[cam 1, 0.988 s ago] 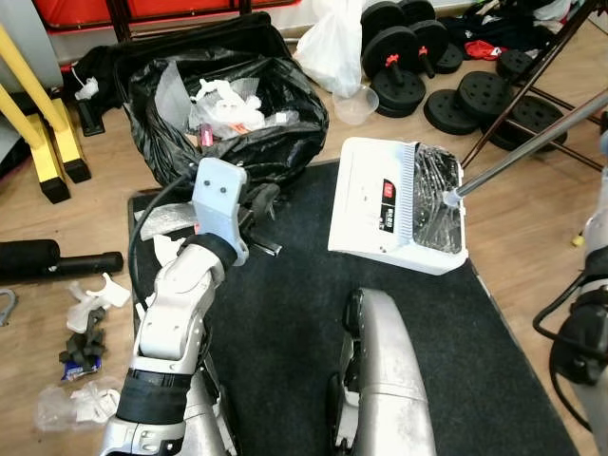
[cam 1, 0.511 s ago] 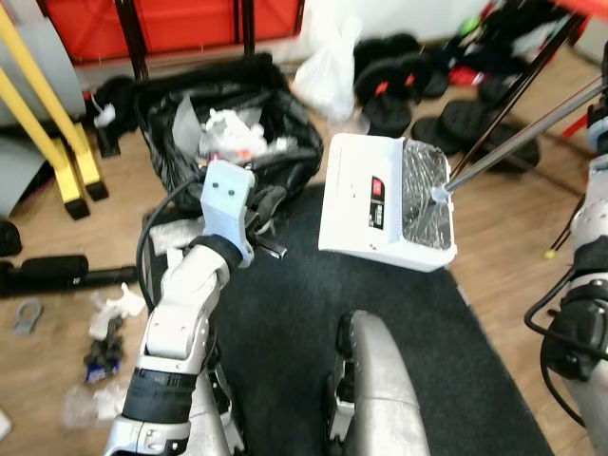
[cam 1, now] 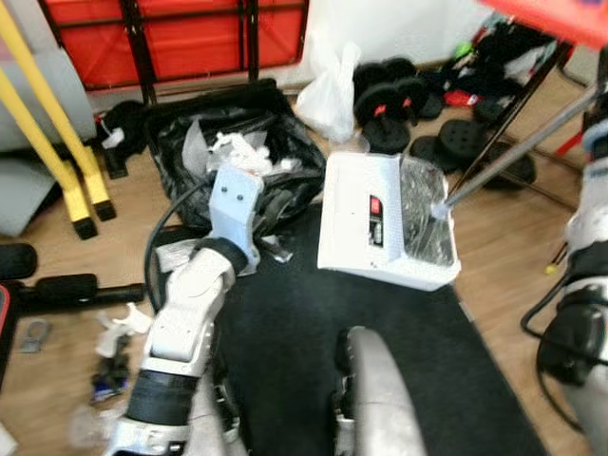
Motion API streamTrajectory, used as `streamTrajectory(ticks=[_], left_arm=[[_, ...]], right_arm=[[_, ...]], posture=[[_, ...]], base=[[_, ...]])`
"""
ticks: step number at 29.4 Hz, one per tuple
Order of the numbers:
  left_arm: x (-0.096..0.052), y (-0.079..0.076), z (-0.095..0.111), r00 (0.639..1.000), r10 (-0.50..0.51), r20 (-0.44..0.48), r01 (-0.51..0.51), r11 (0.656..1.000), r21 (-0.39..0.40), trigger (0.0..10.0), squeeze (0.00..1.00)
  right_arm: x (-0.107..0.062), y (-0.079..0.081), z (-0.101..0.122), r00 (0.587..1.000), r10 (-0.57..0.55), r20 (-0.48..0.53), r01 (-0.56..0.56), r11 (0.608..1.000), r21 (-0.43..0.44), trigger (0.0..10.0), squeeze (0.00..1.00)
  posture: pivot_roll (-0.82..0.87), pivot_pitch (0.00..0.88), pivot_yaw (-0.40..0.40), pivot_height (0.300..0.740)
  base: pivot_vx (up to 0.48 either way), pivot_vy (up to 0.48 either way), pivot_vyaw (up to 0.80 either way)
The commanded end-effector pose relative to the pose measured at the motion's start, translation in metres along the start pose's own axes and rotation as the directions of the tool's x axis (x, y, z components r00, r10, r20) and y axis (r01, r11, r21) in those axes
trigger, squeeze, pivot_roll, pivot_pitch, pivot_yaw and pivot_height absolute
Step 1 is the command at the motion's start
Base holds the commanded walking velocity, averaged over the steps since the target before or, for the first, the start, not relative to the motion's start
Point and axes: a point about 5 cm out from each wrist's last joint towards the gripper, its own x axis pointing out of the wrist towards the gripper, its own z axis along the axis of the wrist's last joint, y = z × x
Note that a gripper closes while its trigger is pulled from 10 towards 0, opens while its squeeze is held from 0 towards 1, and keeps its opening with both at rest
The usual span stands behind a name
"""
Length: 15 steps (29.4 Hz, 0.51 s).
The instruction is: Sweep floor
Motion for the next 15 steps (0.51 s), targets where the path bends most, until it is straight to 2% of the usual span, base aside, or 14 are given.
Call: streamTrajectory(ticks=[1,10,15], left_arm=[[-0.002,0.0,-0.005,0.999,0.053,-0.014,-0.053,0.999,0.006,10.0,0.0],[-0.003,0.0,-0.006,0.999,0.047,-0.016,-0.047,0.999,0.013,10.0,0.0],[-0.003,0.001,-0.007,0.999,0.046,-0.012,-0.046,0.999,0.017,10.0,0.0]], right_arm=[[0.003,0.0,0.012,0.997,0.001,0.072,-0.001,1.0,0.008,10.0,0.0],[0.001,0.005,0.004,0.998,0.011,0.057,-0.012,1.0,0.021,10.0,0.0],[0.0,0.012,-0.003,0.999,0.025,0.044,-0.027,0.999,0.035,10.0,0.0]], posture=[[-0.15,0.066,-0.112,0.63],[-0.14,0.064,-0.109,0.65],[-0.14,0.067,-0.109,0.68]], base=[[0.0,0.0,0.0],[0.0,0.0,0.0],[0.0,0.0,0.0]])
